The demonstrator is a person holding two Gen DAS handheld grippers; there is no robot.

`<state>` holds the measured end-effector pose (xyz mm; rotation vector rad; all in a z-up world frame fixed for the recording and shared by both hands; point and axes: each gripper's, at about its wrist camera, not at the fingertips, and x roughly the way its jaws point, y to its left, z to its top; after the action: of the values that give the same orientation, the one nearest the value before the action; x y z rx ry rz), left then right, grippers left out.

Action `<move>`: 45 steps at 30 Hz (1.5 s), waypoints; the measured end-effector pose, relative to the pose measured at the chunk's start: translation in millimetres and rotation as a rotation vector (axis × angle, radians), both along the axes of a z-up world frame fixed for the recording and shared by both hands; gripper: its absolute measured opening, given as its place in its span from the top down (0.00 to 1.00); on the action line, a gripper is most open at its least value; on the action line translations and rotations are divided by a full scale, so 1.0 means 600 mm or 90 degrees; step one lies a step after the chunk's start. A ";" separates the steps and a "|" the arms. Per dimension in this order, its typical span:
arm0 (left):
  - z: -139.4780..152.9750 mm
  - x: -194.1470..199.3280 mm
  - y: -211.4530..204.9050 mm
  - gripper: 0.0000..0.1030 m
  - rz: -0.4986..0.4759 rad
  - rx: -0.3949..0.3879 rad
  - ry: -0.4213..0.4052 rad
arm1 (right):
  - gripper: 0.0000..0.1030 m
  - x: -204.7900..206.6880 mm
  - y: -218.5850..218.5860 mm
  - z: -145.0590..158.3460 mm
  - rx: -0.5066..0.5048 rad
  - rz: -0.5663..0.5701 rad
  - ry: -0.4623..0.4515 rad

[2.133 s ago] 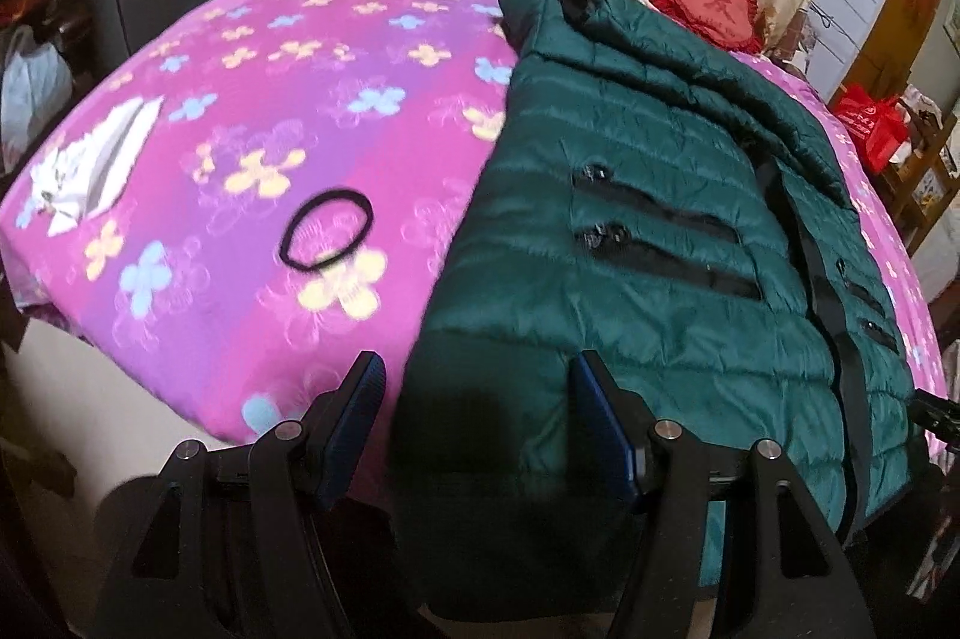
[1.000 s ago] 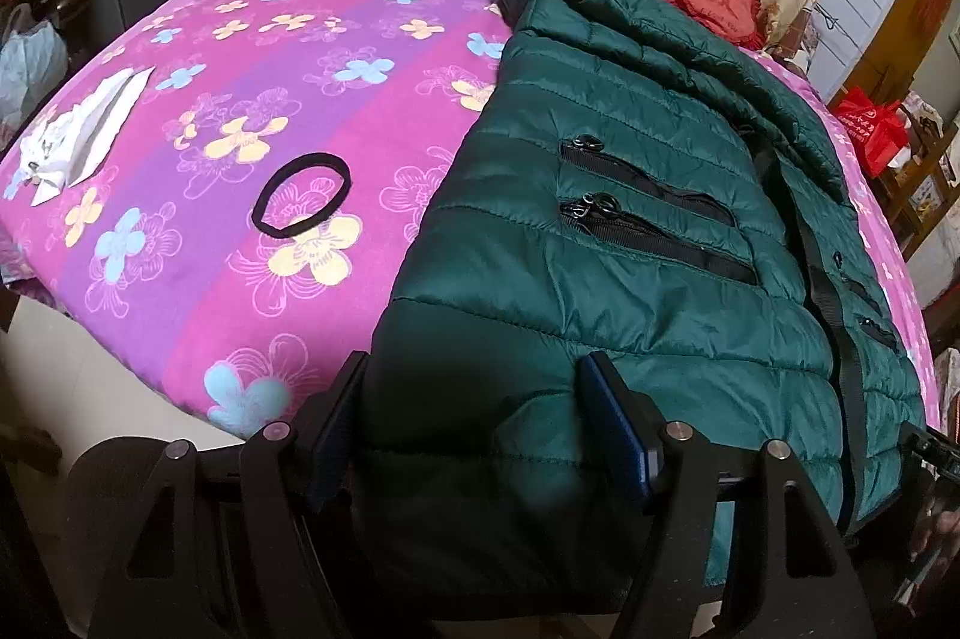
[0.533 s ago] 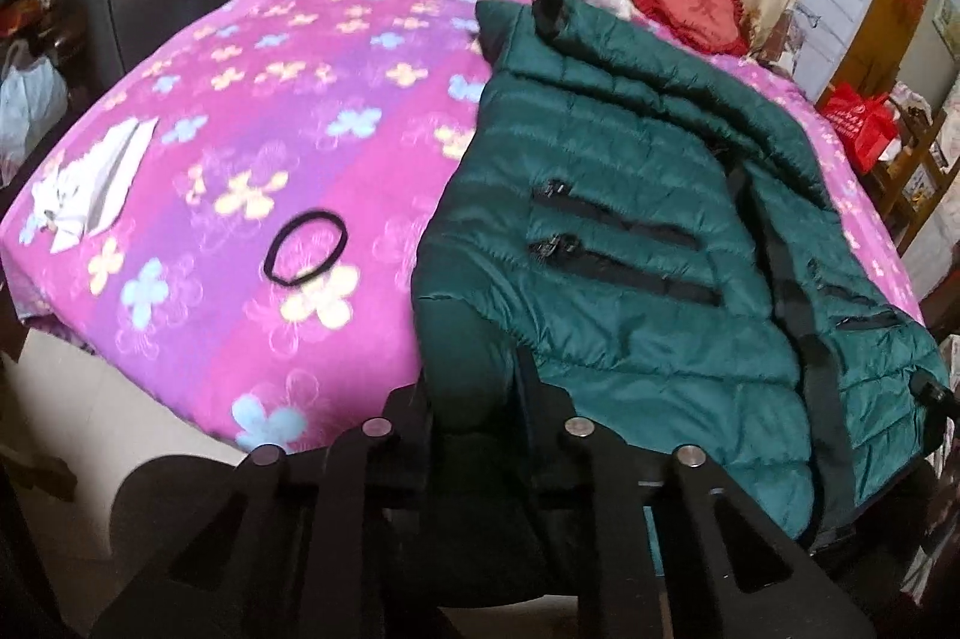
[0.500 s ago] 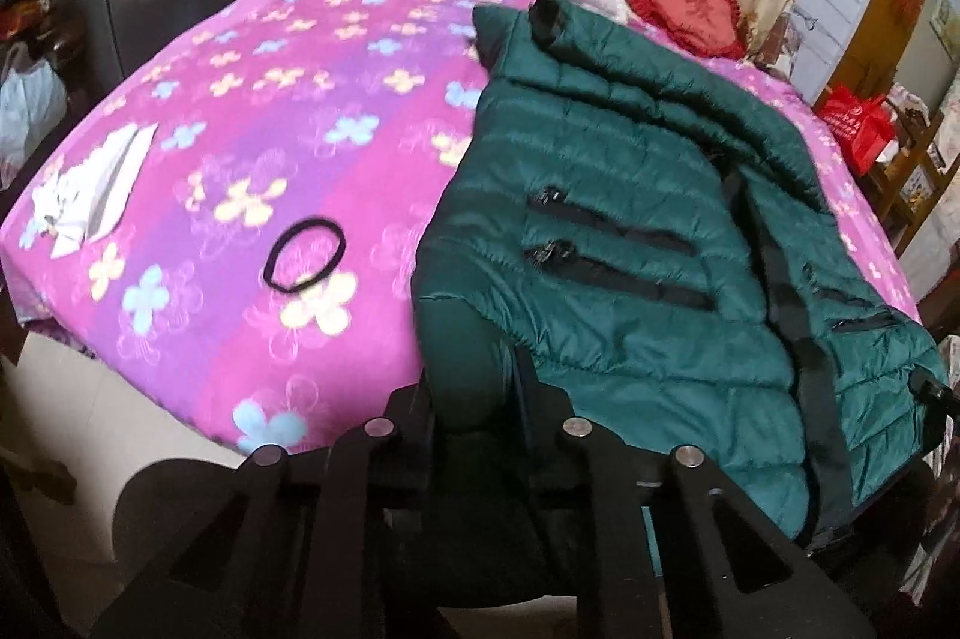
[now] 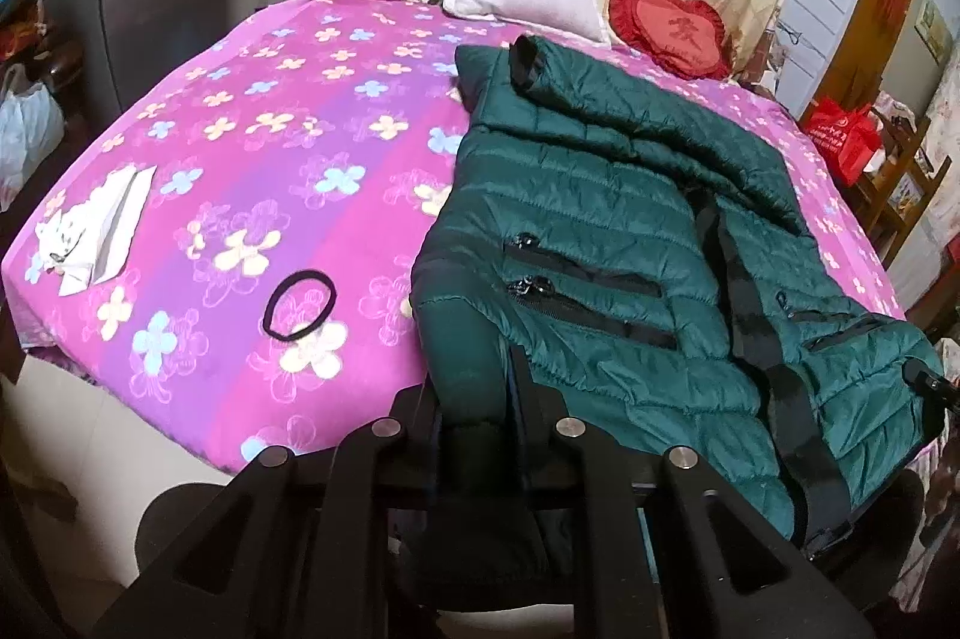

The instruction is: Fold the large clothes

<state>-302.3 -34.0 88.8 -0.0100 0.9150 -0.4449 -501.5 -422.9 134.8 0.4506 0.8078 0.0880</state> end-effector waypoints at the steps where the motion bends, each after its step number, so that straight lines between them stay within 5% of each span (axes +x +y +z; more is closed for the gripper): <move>1: 0.003 0.001 0.000 1.00 0.000 -0.002 -0.003 | 0.79 0.000 -0.001 0.002 0.001 -0.001 -0.005; 15: 0.100 0.066 -0.026 1.00 0.022 -0.062 -0.089 | 0.79 0.044 -0.034 0.058 -0.015 -0.043 -0.055; 25: 0.146 0.197 -0.097 1.00 0.057 -0.056 -0.136 | 0.79 0.166 -0.097 0.110 -0.050 -0.102 -0.086; 33: 0.119 0.347 -0.166 1.00 0.121 -0.031 -0.111 | 0.79 0.311 -0.169 0.104 -0.053 -0.155 -0.065; 40: 0.053 0.443 -0.212 1.00 0.131 -0.006 -0.076 | 0.79 0.436 -0.239 0.047 -0.030 -0.205 -0.014; 42: 0.039 0.462 -0.212 0.95 0.126 -0.025 -0.064 | 0.79 0.464 -0.250 0.022 -0.033 -0.215 0.003; 45: 0.050 0.470 -0.186 0.68 0.139 -0.069 -0.049 | 0.77 0.499 -0.267 -0.034 -0.016 -0.231 0.040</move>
<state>-20.1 -145.5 118.6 -0.1892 0.8034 -0.2894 -202.1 -583.4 114.4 0.5716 0.7769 -0.2744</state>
